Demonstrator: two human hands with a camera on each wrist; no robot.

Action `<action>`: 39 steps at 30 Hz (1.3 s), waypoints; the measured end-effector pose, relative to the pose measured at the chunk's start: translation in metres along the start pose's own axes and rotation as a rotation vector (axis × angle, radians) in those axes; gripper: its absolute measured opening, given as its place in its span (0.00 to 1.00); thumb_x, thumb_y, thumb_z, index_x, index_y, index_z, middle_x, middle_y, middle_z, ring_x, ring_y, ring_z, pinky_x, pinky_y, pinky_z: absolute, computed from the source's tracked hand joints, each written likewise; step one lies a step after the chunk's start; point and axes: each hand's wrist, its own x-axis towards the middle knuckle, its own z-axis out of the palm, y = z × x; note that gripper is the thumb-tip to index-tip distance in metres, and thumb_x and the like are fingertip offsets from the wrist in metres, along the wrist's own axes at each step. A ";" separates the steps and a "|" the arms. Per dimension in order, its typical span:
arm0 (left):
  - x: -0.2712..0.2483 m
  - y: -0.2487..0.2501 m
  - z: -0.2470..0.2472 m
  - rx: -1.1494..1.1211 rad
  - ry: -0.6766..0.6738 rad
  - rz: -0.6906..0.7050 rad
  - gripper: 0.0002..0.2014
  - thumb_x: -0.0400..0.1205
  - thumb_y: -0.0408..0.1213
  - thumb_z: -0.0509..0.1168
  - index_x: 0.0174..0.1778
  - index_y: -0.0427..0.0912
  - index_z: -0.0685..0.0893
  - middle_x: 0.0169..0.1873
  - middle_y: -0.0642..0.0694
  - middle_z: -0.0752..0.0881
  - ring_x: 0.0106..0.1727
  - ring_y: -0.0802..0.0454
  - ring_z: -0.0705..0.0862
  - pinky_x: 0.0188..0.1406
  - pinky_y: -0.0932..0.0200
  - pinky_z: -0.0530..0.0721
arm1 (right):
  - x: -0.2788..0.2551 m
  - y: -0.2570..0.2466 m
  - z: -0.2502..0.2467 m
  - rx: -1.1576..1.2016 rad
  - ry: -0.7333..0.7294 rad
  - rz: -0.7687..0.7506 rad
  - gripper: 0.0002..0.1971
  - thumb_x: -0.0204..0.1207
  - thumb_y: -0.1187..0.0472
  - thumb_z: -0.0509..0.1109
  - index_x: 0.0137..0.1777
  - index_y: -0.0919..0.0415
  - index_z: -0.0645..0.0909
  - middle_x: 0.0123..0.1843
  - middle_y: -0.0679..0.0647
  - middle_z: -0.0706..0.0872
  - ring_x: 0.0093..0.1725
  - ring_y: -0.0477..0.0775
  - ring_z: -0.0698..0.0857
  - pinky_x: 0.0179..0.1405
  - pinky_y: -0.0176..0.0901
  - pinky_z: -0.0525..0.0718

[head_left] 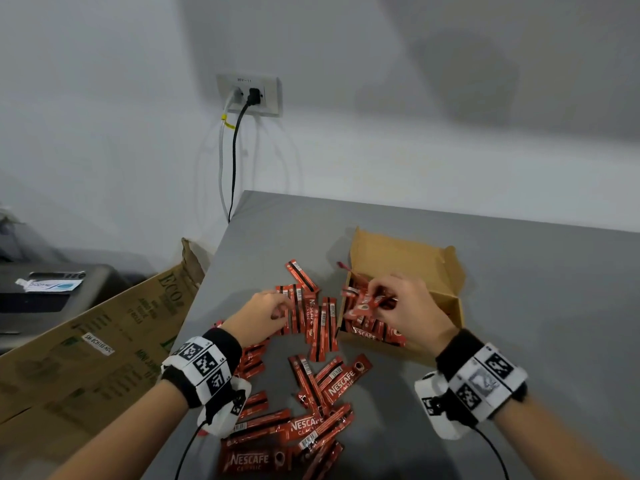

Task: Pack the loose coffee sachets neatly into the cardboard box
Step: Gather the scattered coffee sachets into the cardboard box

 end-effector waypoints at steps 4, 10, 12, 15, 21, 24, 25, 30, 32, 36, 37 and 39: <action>0.001 0.020 -0.005 0.010 0.046 -0.004 0.13 0.82 0.34 0.61 0.62 0.45 0.80 0.55 0.48 0.79 0.48 0.57 0.77 0.53 0.65 0.79 | -0.002 0.030 0.006 -0.113 -0.057 0.120 0.09 0.68 0.64 0.77 0.43 0.54 0.79 0.48 0.48 0.81 0.51 0.50 0.80 0.50 0.38 0.76; 0.005 0.047 0.008 0.039 -0.015 -0.047 0.26 0.81 0.41 0.65 0.75 0.48 0.68 0.71 0.44 0.70 0.66 0.49 0.76 0.65 0.60 0.75 | 0.001 0.036 0.025 -0.148 -0.102 0.111 0.16 0.71 0.61 0.76 0.58 0.54 0.81 0.58 0.51 0.80 0.60 0.52 0.79 0.57 0.35 0.74; 0.009 0.051 0.016 0.083 -0.044 -0.072 0.31 0.80 0.48 0.66 0.78 0.50 0.62 0.74 0.41 0.65 0.70 0.45 0.73 0.68 0.54 0.76 | 0.001 0.036 0.023 -0.134 -0.128 0.097 0.19 0.69 0.61 0.77 0.61 0.52 0.81 0.63 0.50 0.80 0.63 0.49 0.78 0.62 0.34 0.72; 0.014 0.053 0.028 0.189 -0.078 -0.126 0.39 0.75 0.58 0.67 0.79 0.52 0.56 0.74 0.38 0.62 0.74 0.39 0.65 0.70 0.44 0.74 | -0.002 0.035 0.013 -0.048 -0.157 0.052 0.22 0.67 0.62 0.79 0.61 0.50 0.82 0.65 0.47 0.79 0.65 0.44 0.76 0.65 0.30 0.69; 0.021 0.060 0.040 0.257 -0.121 -0.140 0.34 0.75 0.47 0.69 0.74 0.44 0.63 0.71 0.35 0.63 0.65 0.36 0.74 0.63 0.46 0.79 | -0.005 0.045 0.006 -0.043 0.004 0.071 0.14 0.72 0.65 0.74 0.56 0.52 0.84 0.61 0.48 0.84 0.62 0.41 0.77 0.70 0.36 0.70; 0.021 0.062 0.038 0.213 -0.034 -0.137 0.31 0.74 0.43 0.70 0.70 0.44 0.66 0.69 0.34 0.62 0.58 0.38 0.78 0.56 0.51 0.83 | -0.009 0.045 0.014 -0.069 0.013 0.100 0.12 0.73 0.66 0.72 0.55 0.53 0.84 0.57 0.46 0.81 0.58 0.41 0.77 0.65 0.33 0.72; 0.020 0.063 0.037 0.250 0.009 -0.143 0.31 0.74 0.44 0.71 0.70 0.45 0.66 0.69 0.35 0.61 0.59 0.38 0.76 0.56 0.51 0.82 | -0.010 0.045 0.016 -0.073 0.024 0.112 0.12 0.74 0.66 0.71 0.56 0.53 0.83 0.55 0.45 0.80 0.57 0.41 0.77 0.62 0.31 0.71; 0.018 0.060 0.029 0.399 0.004 -0.279 0.36 0.74 0.56 0.67 0.75 0.53 0.59 0.75 0.36 0.53 0.68 0.34 0.66 0.59 0.39 0.79 | -0.019 0.044 0.023 -0.213 0.004 0.258 0.15 0.76 0.58 0.69 0.63 0.57 0.78 0.57 0.51 0.79 0.57 0.51 0.80 0.55 0.39 0.78; 0.019 0.058 0.029 0.367 -0.039 -0.288 0.33 0.75 0.54 0.66 0.74 0.50 0.61 0.70 0.36 0.60 0.67 0.36 0.67 0.58 0.43 0.80 | -0.020 0.045 0.025 -0.254 -0.020 0.297 0.17 0.76 0.59 0.69 0.65 0.58 0.76 0.59 0.54 0.79 0.59 0.53 0.80 0.56 0.40 0.76; 0.021 0.064 0.032 0.243 -0.076 -0.202 0.23 0.79 0.40 0.64 0.69 0.41 0.66 0.63 0.36 0.67 0.60 0.39 0.73 0.58 0.51 0.80 | -0.018 0.050 0.024 -0.212 -0.051 0.339 0.19 0.72 0.68 0.70 0.64 0.61 0.77 0.53 0.54 0.80 0.58 0.55 0.80 0.56 0.38 0.75; 0.022 0.064 0.032 0.209 -0.083 -0.188 0.20 0.80 0.38 0.63 0.66 0.40 0.68 0.62 0.36 0.68 0.58 0.39 0.75 0.58 0.51 0.80 | -0.017 0.052 0.023 -0.209 -0.058 0.344 0.19 0.71 0.70 0.70 0.63 0.61 0.78 0.50 0.53 0.78 0.57 0.56 0.81 0.54 0.37 0.75; 0.023 0.064 0.031 0.151 -0.091 -0.172 0.13 0.80 0.34 0.61 0.60 0.36 0.71 0.59 0.36 0.70 0.54 0.38 0.78 0.55 0.54 0.80 | -0.018 0.053 0.021 -0.226 -0.080 0.334 0.17 0.70 0.69 0.72 0.59 0.60 0.80 0.49 0.51 0.77 0.55 0.56 0.82 0.50 0.35 0.73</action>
